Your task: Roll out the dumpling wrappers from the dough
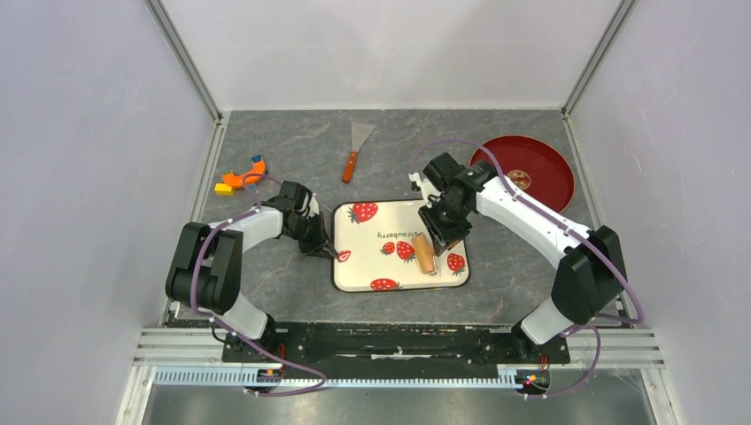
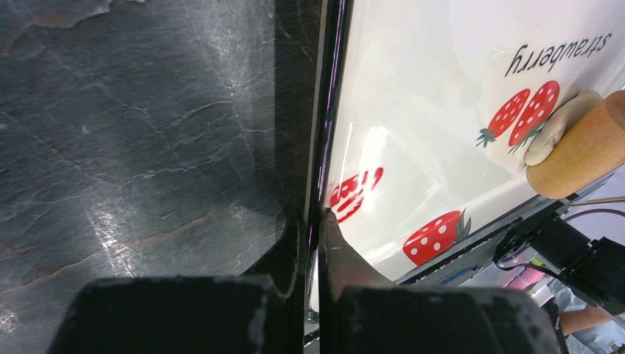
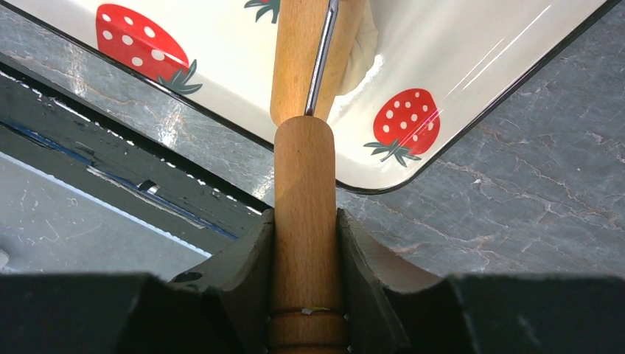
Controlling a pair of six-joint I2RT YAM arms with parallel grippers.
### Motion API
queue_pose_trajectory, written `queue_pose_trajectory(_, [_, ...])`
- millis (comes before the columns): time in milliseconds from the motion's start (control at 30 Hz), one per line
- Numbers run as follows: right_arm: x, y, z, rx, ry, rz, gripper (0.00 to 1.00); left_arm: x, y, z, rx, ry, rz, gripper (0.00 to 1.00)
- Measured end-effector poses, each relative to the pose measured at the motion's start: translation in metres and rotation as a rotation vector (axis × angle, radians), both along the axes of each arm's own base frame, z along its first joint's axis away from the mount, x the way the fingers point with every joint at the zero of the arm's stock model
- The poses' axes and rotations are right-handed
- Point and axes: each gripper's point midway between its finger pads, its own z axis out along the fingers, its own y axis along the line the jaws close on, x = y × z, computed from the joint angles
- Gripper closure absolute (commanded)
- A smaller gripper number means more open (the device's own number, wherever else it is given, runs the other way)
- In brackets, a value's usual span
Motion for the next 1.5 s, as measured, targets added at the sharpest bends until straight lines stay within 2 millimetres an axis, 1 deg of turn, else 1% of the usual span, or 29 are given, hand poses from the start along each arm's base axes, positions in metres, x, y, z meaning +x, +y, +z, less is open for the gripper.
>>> queue_pose_trajectory(400, [0.001, 0.003, -0.002, 0.003, 0.029, -0.007, 1.0, 0.0, 0.0, 0.0, 0.001, -0.004, -0.007, 0.98])
queue_pose_trajectory(567, [0.002, 0.007, -0.003, 0.019, 0.053, -0.012, 1.0, -0.003, 0.001, -0.001, 0.005, 0.01, -0.007, 0.98])
queue_pose_trajectory(867, [0.003, 0.015, -0.004, 0.041, 0.102, -0.018, 1.0, -0.003, 0.001, -0.001, 0.005, 0.01, -0.008, 0.98])
queue_pose_trajectory(933, [0.003, 0.021, -0.006, 0.064, 0.123, -0.017, 1.0, -0.003, 0.001, -0.001, 0.006, 0.01, -0.009, 0.98])
queue_pose_trajectory(1033, [0.004, 0.05, -0.019, 0.171, 0.187, -0.007, 1.0, -0.004, 0.002, -0.001, 0.008, 0.009, -0.012, 0.98])
queue_pose_trajectory(1133, [0.001, 0.069, -0.024, 0.243, 0.238, 0.006, 1.0, -0.005, 0.002, -0.001, 0.01, 0.013, -0.014, 0.98])
queue_pose_trajectory(1200, [0.003, 0.072, -0.023, 0.255, 0.242, 0.008, 1.0, -0.006, 0.002, -0.002, 0.012, 0.015, -0.015, 0.98])
queue_pose_trajectory(1400, [0.011, 0.077, -0.009, 0.239, 0.199, 0.051, 1.0, -0.006, 0.002, -0.002, 0.012, 0.014, -0.018, 0.98])
queue_pose_trajectory(1433, [0.014, 0.078, -0.007, 0.23, 0.179, 0.06, 1.0, -0.005, 0.002, -0.001, 0.012, 0.014, -0.018, 0.98])
queue_pose_trajectory(1500, [0.026, 0.077, -0.002, 0.207, 0.119, 0.065, 1.0, -0.005, 0.002, -0.001, 0.013, 0.014, -0.018, 0.98])
